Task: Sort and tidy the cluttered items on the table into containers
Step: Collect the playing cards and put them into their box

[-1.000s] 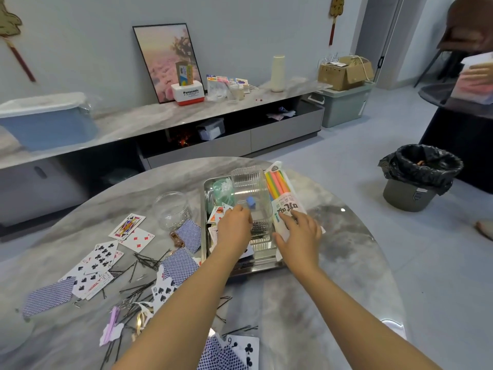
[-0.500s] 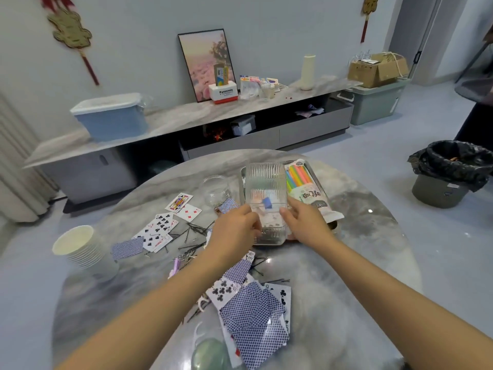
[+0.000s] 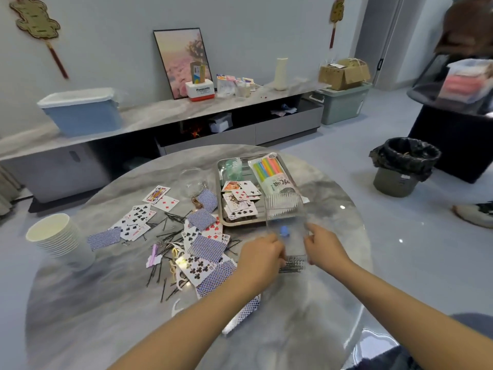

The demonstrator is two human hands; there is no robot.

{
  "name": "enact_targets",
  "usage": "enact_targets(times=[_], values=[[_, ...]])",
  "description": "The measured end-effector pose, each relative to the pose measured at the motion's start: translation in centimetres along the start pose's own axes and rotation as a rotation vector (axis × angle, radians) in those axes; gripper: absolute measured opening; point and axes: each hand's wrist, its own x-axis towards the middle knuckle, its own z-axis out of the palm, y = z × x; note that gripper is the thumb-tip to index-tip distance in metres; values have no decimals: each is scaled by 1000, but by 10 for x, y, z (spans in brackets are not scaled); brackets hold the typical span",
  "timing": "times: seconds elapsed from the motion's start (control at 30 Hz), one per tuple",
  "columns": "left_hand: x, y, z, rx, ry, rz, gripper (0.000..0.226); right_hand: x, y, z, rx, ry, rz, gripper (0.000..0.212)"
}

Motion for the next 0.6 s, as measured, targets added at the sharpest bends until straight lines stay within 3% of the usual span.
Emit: enact_targets(times=[0.17, 0.3, 0.47, 0.6], values=[[14, 11, 20, 102, -88, 3, 22, 4, 20, -4, 27, -52, 61, 45], [16, 9, 28, 93, -115, 10, 26, 4, 17, -7, -36, -39, 38, 36], [6, -13, 15, -182, 117, 7, 24, -1, 2, -3, -168, 95, -60, 60], [16, -39, -6, -225, 227, -136, 19, 6, -19, 1, -215, 185, -215, 58]])
